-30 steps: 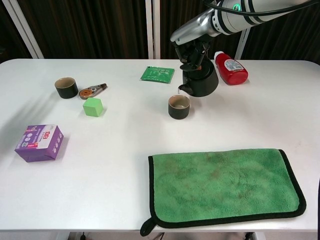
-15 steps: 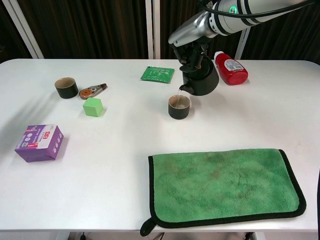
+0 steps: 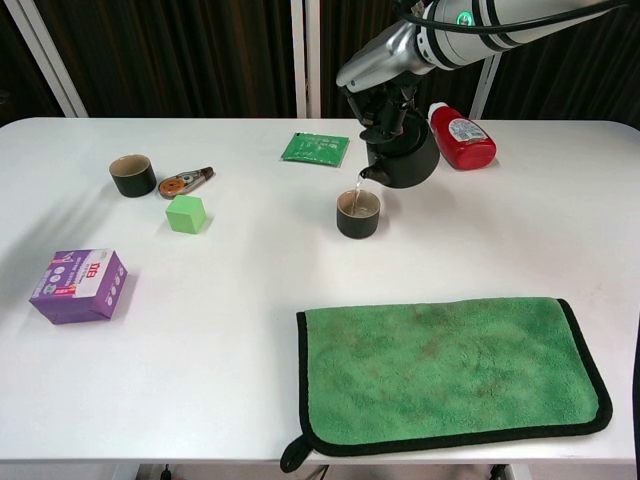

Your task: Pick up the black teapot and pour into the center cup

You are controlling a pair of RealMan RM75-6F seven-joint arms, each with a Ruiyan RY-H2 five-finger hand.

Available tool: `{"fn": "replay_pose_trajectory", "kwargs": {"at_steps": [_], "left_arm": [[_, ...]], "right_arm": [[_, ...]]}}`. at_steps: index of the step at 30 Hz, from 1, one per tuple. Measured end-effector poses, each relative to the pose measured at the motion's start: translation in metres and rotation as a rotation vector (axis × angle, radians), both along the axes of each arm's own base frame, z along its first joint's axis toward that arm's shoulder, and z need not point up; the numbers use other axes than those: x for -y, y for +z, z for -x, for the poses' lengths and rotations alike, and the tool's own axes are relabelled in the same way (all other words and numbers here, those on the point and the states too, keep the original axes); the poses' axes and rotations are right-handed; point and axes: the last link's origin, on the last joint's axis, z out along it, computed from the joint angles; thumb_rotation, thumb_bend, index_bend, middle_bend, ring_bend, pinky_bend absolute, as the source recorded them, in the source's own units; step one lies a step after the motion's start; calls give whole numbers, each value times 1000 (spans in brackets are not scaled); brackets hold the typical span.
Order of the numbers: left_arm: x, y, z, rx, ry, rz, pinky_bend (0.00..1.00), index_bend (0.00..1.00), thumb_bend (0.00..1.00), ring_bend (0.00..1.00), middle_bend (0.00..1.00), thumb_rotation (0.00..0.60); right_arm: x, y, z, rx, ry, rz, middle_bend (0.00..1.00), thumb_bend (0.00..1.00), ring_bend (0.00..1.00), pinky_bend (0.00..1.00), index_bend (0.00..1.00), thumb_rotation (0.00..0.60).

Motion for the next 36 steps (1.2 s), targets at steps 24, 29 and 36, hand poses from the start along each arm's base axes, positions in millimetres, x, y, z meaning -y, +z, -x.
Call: {"fn": "replay_pose_trajectory", "kwargs": {"at_steps": [24,29,36], "left_arm": [[0,1,2,3,6,-1,281,189,0,153,163,600],[0,1,2,2,5,0,280,191,0,153,163,600],[-1,1,1,1,4,-1,280,191,0,153,163,600]], "right_arm": [[-1,-3,3,69,-55,7,980,654,881,583,1000,600],[-2,-4,3,119,-57,4,980,654,880,583,1000,600],[-4,0,0,228,-96,-19,980,654,880,583,1000,600]]}}
